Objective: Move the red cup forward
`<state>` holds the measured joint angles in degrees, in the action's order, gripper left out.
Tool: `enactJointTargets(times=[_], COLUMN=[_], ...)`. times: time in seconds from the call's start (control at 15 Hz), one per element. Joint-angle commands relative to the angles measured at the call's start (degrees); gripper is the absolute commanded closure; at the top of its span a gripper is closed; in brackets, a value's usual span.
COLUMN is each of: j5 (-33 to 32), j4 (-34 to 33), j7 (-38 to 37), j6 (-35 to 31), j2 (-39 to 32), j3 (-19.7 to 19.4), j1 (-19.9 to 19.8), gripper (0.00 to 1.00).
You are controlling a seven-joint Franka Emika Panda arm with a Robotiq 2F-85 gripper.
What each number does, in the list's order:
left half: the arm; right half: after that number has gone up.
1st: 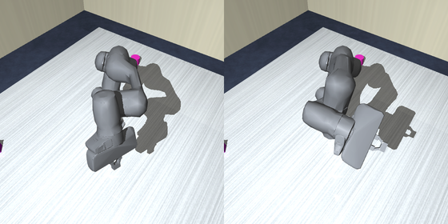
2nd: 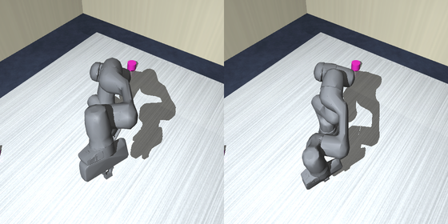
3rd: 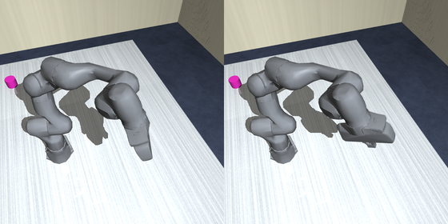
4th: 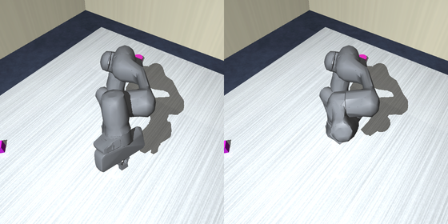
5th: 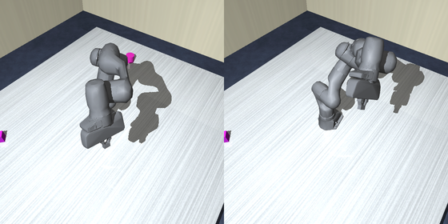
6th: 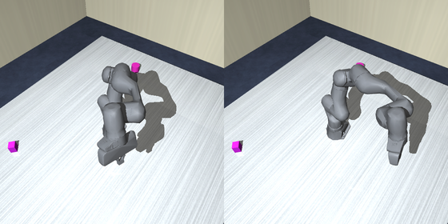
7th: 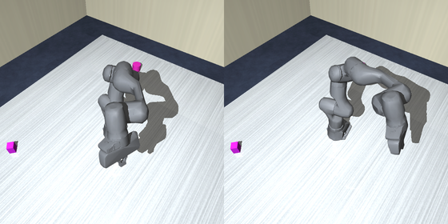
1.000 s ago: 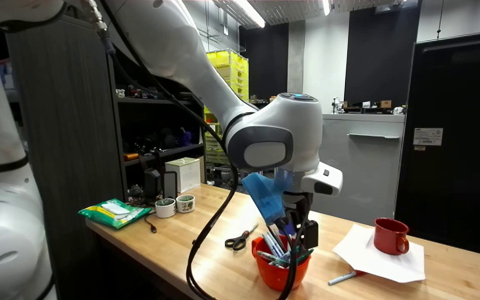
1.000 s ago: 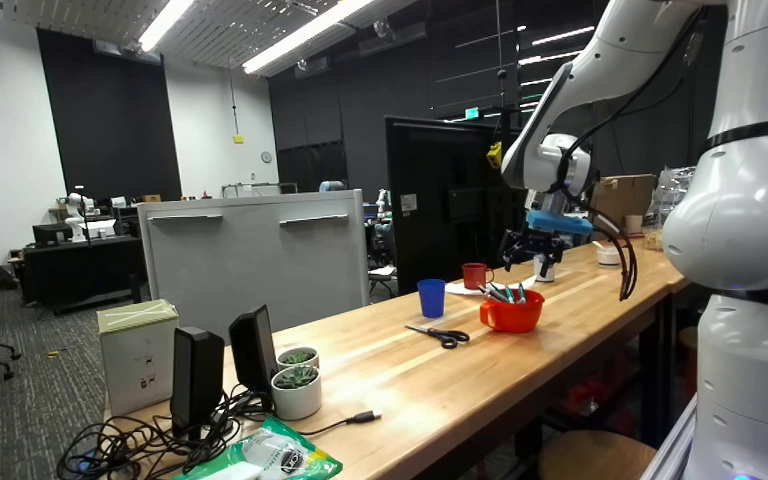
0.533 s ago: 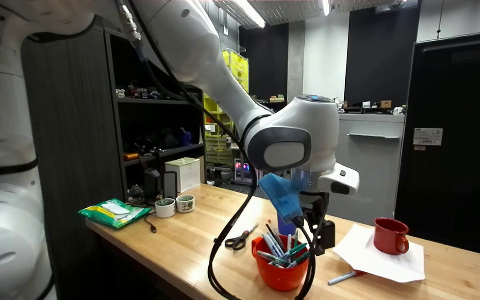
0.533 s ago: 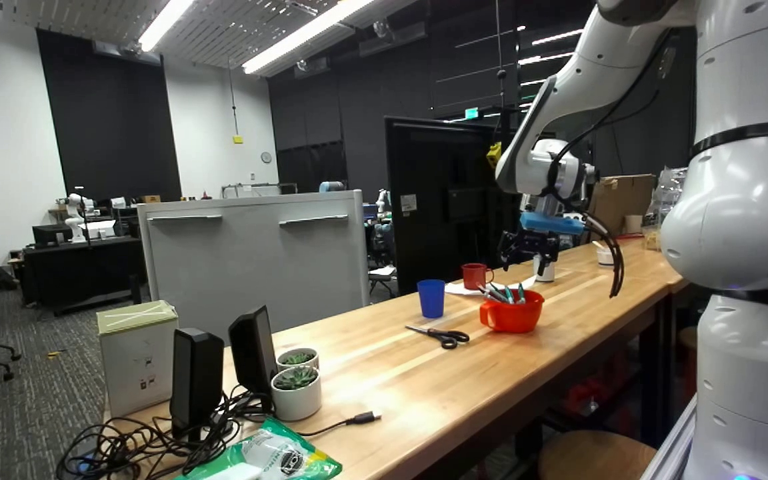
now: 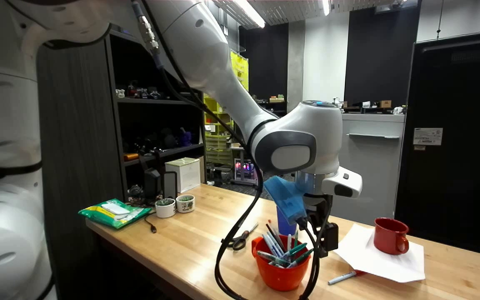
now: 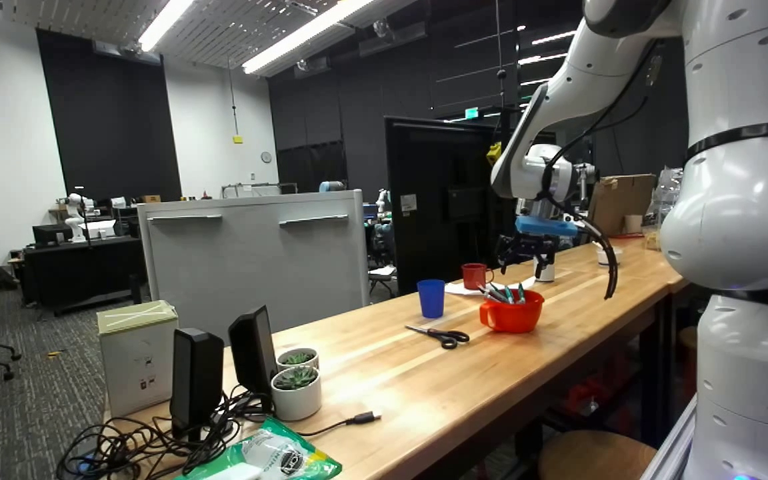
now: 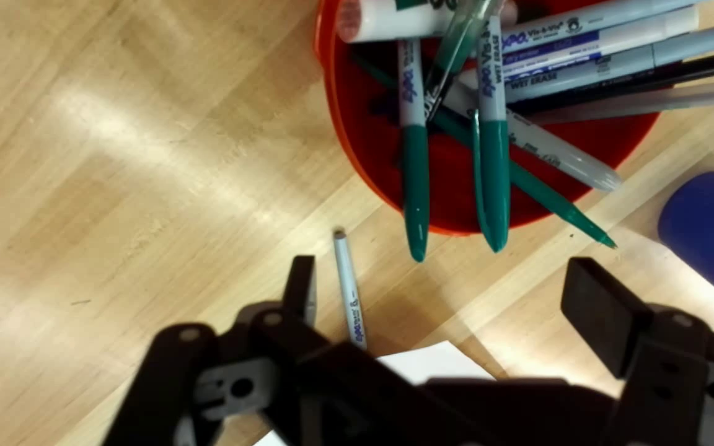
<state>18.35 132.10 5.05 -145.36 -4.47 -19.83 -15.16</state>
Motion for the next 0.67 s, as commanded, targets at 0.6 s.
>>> enactJointTargets(times=[0.6], j5=[-5.2], j4=[-13.8], j7=[-11.9], j6=[6.7], j2=[-12.5], j3=[1.6], j1=[-1.6], gripper=[0.0])
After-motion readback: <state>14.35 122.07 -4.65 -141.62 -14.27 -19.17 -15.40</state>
